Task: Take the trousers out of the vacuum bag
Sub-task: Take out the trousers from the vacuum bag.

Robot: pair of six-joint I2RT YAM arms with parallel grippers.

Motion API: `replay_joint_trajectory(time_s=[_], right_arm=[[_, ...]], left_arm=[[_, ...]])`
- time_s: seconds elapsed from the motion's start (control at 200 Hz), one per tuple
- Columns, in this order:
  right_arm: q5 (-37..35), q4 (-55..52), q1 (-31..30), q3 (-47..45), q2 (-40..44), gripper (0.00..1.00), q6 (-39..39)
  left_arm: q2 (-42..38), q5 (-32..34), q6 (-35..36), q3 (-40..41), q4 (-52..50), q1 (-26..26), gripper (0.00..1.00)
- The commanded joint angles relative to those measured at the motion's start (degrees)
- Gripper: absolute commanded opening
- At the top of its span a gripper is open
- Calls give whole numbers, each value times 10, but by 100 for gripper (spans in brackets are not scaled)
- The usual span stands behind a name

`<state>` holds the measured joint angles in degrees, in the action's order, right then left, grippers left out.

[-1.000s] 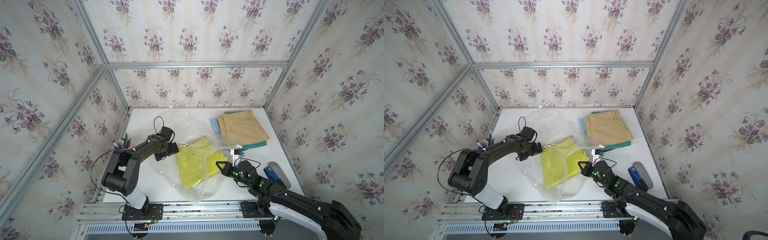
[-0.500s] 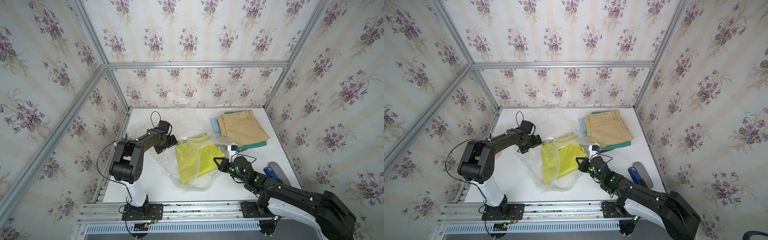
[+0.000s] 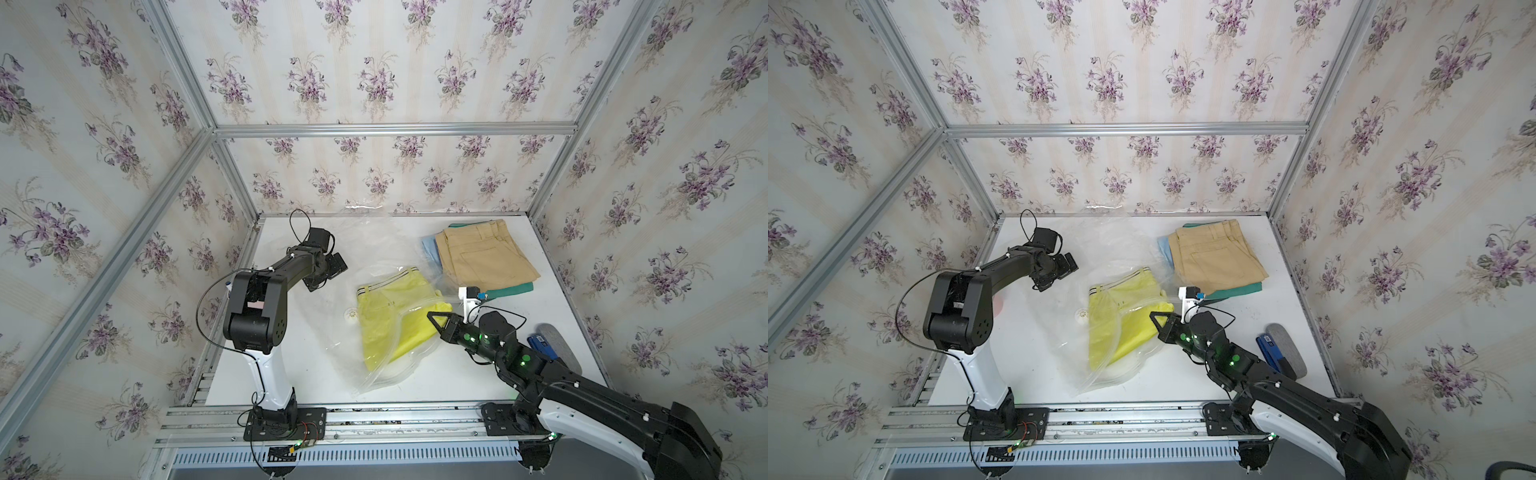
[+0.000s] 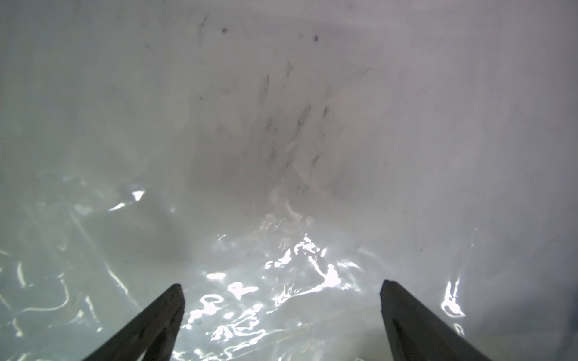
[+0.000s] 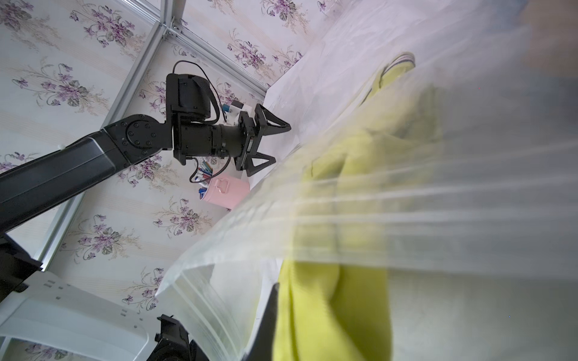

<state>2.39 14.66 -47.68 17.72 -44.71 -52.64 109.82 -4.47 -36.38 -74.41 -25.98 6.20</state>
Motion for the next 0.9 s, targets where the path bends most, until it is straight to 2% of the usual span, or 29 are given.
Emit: replay_joint_trajectory(time_s=[0.0, 0.24, 0.435, 0.664, 0.809, 0.899], right_arm=[[23, -23, 0, -7, 40, 0, -10], [41, -144, 0, -20, 146, 0, -15], [18, -268, -1, -2, 225, 0, -5], [8, -354, 0, 10, 262, 0, -4], [-10, -411, -1, 26, 287, 0, -3], [-28, -446, -1, 42, 303, 0, 0]], left_arm=[[13, 3, 14, -20, -8, -7, 100], [17, -22, 24, -39, 2, -7, 100], [-20, -51, 52, -27, 25, 9, 100], [-123, -66, 108, -8, 19, 76, 100], [-175, -53, 120, 0, -50, 123, 100], [-200, -12, 111, 17, -107, 154, 100]])
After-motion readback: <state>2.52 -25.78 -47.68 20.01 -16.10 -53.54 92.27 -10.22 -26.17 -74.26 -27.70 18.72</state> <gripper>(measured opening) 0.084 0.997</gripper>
